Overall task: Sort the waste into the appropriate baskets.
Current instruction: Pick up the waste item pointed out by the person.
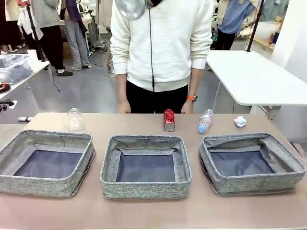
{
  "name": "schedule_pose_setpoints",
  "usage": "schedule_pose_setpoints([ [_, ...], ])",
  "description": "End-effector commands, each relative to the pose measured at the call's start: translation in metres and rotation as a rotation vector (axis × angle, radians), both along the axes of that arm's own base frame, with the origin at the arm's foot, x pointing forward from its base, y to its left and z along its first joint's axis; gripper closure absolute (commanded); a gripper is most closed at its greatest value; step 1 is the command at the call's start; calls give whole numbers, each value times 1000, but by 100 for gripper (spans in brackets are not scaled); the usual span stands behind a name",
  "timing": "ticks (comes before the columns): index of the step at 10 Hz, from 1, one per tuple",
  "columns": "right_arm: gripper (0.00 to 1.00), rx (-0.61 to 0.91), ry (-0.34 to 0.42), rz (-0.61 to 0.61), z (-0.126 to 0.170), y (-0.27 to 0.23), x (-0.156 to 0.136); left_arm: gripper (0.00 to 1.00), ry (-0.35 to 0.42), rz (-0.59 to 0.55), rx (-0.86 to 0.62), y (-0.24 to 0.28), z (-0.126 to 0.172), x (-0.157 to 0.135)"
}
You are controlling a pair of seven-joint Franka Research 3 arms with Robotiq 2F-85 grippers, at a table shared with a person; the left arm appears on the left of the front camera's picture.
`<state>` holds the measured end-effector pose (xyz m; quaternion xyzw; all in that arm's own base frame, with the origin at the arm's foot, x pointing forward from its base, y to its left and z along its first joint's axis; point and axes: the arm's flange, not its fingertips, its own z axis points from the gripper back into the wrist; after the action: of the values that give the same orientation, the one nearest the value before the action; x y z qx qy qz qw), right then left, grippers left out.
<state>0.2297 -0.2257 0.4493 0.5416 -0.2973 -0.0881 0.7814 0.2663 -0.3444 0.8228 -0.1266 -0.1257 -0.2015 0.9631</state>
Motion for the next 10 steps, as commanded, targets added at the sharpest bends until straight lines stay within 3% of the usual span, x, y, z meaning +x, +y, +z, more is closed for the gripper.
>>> schedule_pose_setpoints([
  [1, 0, 3, -33, 0, 1, -1, 2, 74, 7, 2, 11, -2, -10, 1],
  [6, 0, 3, -33, 0, 1, -1, 2, 74, 18, -5, 8, -3, -7, 6],
  [8, 0, 3, -33, 0, 1, -1, 2, 74, 183, 28, 28, -3, -46, 21],
  [10, 0, 3, -33, 0, 1, -1, 2, 74, 229, 30, 64, -3, -64, 28],
])
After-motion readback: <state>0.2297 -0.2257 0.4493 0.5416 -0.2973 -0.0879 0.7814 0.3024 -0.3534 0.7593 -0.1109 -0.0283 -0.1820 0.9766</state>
